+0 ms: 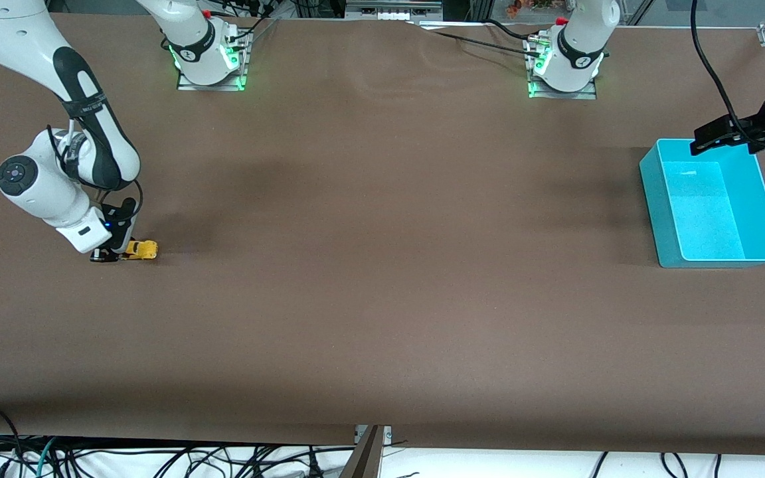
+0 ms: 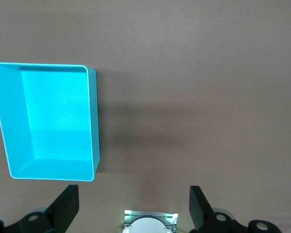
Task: Wind and store yellow beetle car
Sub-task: 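Drag the held car backward along the table to wind it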
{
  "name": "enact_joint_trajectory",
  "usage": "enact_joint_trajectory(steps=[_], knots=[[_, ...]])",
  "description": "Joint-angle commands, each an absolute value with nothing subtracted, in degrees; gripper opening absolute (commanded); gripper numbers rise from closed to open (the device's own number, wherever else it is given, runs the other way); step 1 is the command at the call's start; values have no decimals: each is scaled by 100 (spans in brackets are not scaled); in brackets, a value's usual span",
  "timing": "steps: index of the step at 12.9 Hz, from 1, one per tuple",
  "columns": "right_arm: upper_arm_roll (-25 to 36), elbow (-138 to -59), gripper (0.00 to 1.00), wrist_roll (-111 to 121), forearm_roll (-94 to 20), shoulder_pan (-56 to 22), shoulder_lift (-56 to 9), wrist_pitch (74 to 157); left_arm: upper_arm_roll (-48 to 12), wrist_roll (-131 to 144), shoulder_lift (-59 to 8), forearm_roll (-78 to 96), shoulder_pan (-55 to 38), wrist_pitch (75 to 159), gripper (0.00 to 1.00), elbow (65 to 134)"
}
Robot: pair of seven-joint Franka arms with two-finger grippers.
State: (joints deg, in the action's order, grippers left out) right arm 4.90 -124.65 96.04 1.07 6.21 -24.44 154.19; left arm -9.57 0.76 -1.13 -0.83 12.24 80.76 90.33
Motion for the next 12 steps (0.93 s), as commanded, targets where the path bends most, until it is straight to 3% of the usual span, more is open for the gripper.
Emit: enact_joint_trajectory(steps=[1, 4, 5, 6, 12], knots=[[457, -12454, 7, 9870, 123, 835, -2962, 15706, -958, -79, -97, -44, 1266, 8051, 100, 9018], [431, -12445, 12, 9861, 114, 817, -2909, 15688, -958, -79, -105, -44, 1266, 8051, 100, 9018], [422, -12402, 47, 9827, 114, 817, -2900, 15662, -958, -79, -114, -44, 1266, 8051, 100, 9018], [413, -12384, 98, 9852, 123, 817, -2874, 15645, -958, -79, -123, -44, 1266, 8051, 100, 9018], [334, -12156, 100, 9852, 123, 791, -2558, 15101, -958, -79, -123, -44, 1266, 8051, 100, 9018]])
